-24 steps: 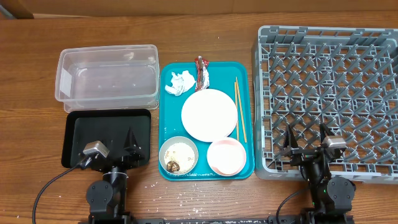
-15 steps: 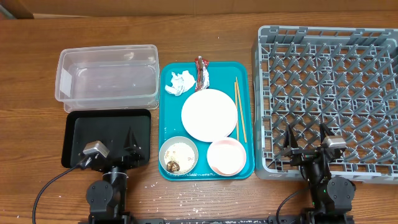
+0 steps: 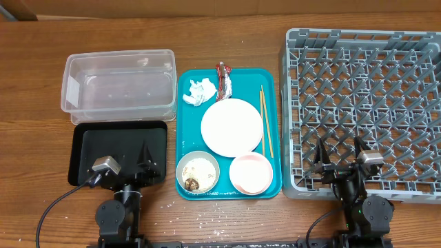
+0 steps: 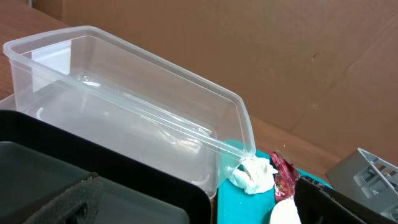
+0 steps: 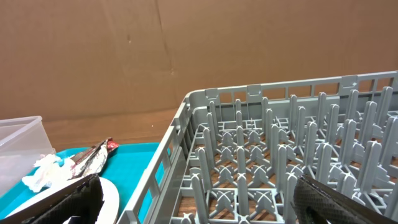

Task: Sort waste into correct bins and load items into the dishwasher
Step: 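Raise both arms from rest toward the teal tray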

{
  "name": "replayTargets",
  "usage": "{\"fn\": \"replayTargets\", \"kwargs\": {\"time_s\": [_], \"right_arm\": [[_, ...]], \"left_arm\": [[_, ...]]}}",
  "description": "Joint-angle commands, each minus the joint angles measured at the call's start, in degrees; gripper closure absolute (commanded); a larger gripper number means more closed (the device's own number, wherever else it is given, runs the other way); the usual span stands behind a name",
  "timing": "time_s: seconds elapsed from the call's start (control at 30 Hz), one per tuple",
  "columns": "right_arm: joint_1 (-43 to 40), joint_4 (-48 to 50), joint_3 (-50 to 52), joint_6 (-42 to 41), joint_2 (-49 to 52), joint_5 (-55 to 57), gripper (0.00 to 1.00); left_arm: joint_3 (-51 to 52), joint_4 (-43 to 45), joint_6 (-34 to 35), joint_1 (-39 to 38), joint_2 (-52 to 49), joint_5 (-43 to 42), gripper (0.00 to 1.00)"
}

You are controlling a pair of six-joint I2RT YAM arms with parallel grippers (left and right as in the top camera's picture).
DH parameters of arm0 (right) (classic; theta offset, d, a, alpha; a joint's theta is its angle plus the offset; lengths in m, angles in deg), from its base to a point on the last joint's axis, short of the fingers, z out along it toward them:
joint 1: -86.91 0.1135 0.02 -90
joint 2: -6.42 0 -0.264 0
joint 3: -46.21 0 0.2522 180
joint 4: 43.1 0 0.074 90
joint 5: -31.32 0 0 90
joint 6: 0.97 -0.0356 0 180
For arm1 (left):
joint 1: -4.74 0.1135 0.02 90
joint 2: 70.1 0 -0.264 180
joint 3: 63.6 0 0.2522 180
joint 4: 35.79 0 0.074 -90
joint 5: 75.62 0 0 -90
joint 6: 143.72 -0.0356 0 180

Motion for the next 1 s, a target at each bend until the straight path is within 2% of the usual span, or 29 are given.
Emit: {"fn": "replayTargets", "kwargs": {"time_s": [0.0,0.2,0.37,0.5,0.67,0.87,0.97], "right_arm": [[-0.11,0.31,0.59,0.02,-0.42,-0.24,0.0],[-0.11,0.79,0.57,0.02,-0.42,-2.84,0.0],[-0.11,0.98,-0.52,0.04,-0.42,-7.91,0.0],[-0.11,-5.6,-7.72,0.04,-0.26,-9.11,0.0],[-0.11,-18.38,-21.44,0.0,5.07,-9.2,0.0],[-0.11,-37.92,-44.89,0.0,25.4,-12.46,0.0],[-0.11,-47.58,-56.28,0.02,36.74,-21.24,0.0]], "left_arm": [[0.37,0.35,0.55,0.26,0.61,-4.28,0.0],[0.37,1.05,9.25,0.26,0.61,-10.1,0.0],[-0.26,2.01,8.63,0.26,0.61,-19.63,0.0],[-5.01,0.07,4.59,0.26,0.59,-23.06,0.0],[-20.94,-14.62,-2.51,0.26,-5.25,-22.62,0.0],[-51.74,-40.57,-5.92,0.24,-32.79,-25.05,0.0],[-67.47,-51.69,-10.88,0.26,-46.27,-29.27,0.0]]}}
